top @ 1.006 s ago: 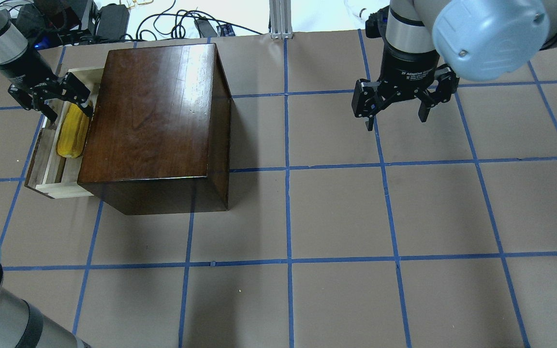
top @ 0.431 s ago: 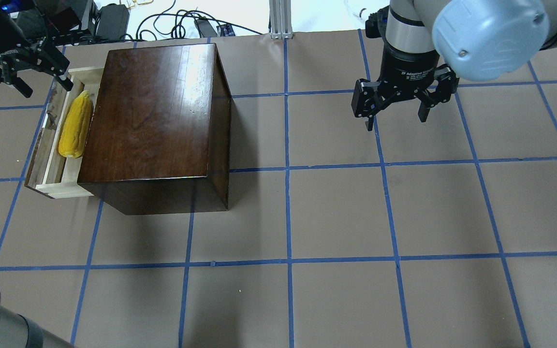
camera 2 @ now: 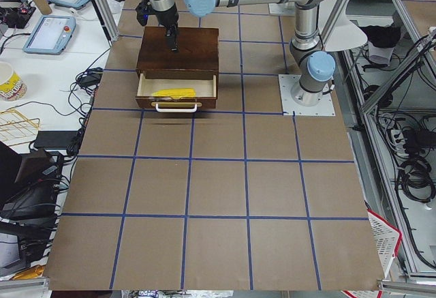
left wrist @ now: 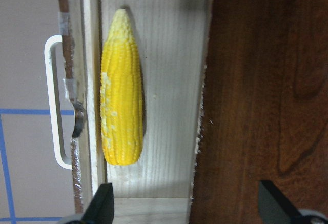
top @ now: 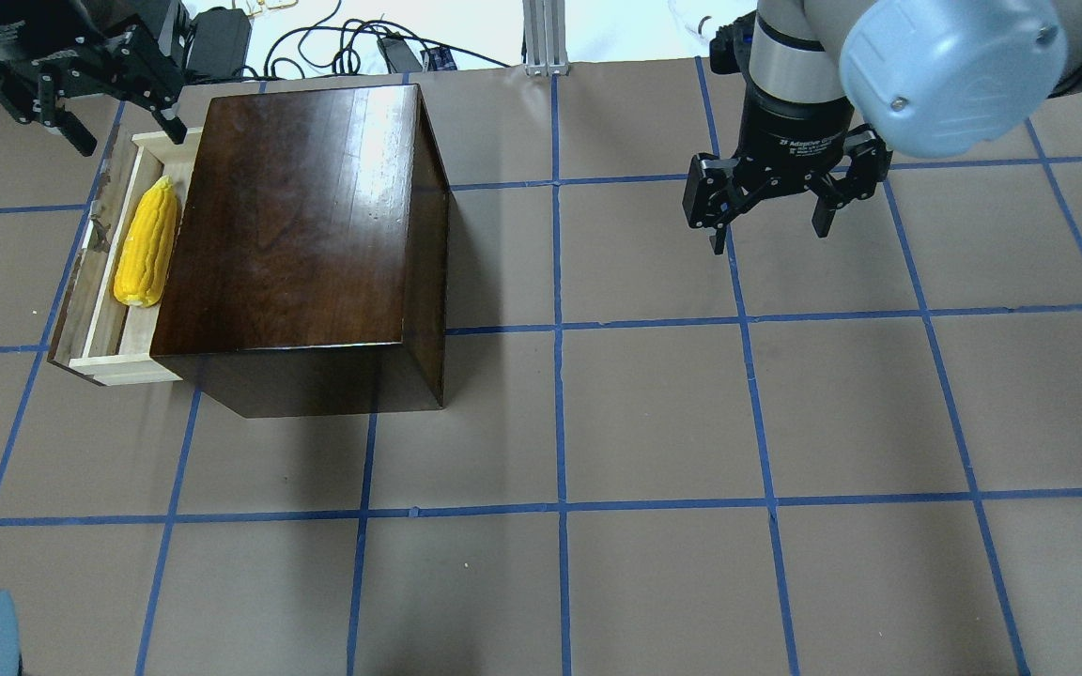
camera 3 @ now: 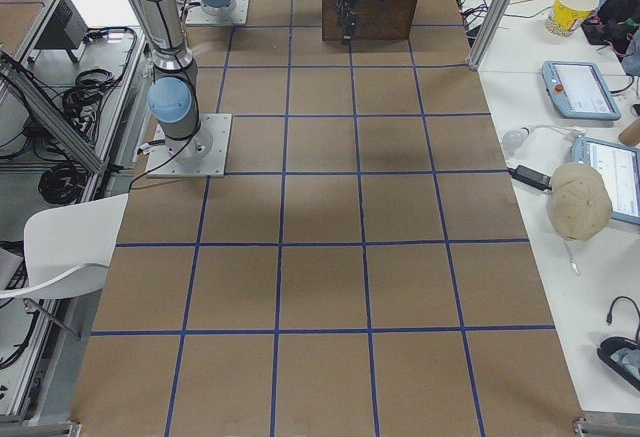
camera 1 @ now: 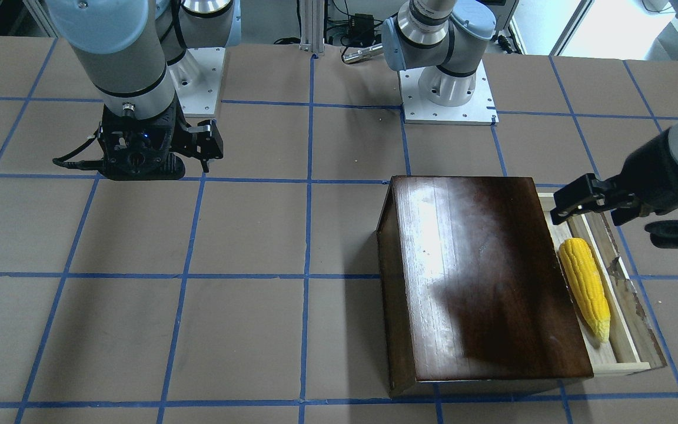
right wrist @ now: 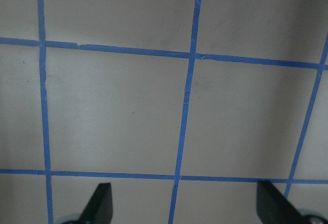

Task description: Open drawer and put corn inside

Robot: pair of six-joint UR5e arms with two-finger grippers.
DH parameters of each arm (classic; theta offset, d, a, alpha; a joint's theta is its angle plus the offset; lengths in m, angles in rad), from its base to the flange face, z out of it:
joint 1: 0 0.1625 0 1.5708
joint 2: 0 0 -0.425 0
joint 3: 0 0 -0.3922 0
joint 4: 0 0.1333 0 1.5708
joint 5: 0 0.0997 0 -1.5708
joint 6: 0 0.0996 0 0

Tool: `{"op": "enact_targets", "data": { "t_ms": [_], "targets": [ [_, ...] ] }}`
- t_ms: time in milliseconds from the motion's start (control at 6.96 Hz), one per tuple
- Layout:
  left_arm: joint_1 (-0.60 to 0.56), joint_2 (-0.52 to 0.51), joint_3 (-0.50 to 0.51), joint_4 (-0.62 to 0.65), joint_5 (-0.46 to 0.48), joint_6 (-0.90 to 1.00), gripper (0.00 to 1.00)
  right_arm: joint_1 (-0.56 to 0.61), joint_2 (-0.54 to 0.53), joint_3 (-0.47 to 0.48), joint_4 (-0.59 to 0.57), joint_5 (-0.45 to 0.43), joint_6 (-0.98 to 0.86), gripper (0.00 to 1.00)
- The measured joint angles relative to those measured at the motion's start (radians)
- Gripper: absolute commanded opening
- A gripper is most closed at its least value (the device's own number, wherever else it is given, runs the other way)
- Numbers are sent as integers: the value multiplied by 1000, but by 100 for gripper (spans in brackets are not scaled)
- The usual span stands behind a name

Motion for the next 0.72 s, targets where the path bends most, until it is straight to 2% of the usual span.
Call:
{"op": "enact_targets", "data": {
  "t_ms": [288, 719],
  "targets": [
    [-104, 45, -49, 5, 15, -100, 100, 0, 0, 0, 0, 0, -1, 100],
    [-177, 113, -174, 63, 35, -143, 100, 0, 0, 0, 0, 0, 0, 100]
  ]
}}
